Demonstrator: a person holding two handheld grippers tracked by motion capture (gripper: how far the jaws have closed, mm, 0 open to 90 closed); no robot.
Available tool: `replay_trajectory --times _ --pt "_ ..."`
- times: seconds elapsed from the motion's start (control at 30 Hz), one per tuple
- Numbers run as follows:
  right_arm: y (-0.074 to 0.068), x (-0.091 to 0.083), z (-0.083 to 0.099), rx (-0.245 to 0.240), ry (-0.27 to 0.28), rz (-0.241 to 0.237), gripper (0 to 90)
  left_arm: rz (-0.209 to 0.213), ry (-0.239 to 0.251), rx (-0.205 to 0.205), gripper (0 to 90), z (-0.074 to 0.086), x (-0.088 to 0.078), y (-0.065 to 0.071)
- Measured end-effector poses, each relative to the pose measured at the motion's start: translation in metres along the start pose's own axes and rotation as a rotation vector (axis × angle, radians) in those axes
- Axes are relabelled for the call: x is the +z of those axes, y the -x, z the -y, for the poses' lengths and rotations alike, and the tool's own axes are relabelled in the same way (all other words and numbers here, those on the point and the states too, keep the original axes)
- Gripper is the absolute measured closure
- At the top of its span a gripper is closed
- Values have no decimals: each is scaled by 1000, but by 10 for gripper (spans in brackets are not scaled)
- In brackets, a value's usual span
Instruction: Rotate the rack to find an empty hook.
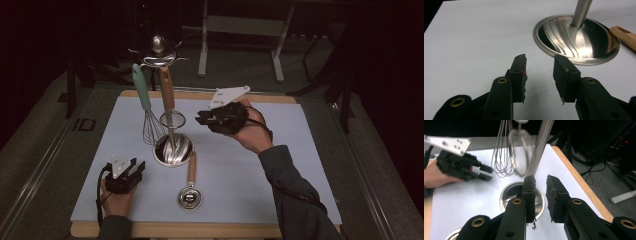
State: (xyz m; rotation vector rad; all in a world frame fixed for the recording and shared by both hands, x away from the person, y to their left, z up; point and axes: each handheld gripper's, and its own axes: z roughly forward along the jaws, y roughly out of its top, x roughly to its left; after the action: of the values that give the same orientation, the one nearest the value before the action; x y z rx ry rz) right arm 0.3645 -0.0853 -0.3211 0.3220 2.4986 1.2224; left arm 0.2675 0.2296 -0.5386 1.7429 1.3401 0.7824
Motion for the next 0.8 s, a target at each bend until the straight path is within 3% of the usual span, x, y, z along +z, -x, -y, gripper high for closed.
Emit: replay_trajectory --times 0.13,0.2,0.33,0.47,0.67,0.8 --pt "0 0 14 8 -19 7 765 -1 11 4 670 -1 -3 1" --pt "1 -1 21 28 -23 2 761 37 30 -29 693 -5 -7 -1" --pt "4 -3 36 44 -53 9 760 60 101 -55 697 -20 -20 -1" --pt "4 -5 50 56 -66 17 757 81 168 -51 705 -37 -33 2" --pt "0 -2 67 83 -80 36 742 129 287 -71 771 -59 -48 6" --pt "-6 2 85 99 -89 47 718 190 359 -82 816 -71 -57 8"
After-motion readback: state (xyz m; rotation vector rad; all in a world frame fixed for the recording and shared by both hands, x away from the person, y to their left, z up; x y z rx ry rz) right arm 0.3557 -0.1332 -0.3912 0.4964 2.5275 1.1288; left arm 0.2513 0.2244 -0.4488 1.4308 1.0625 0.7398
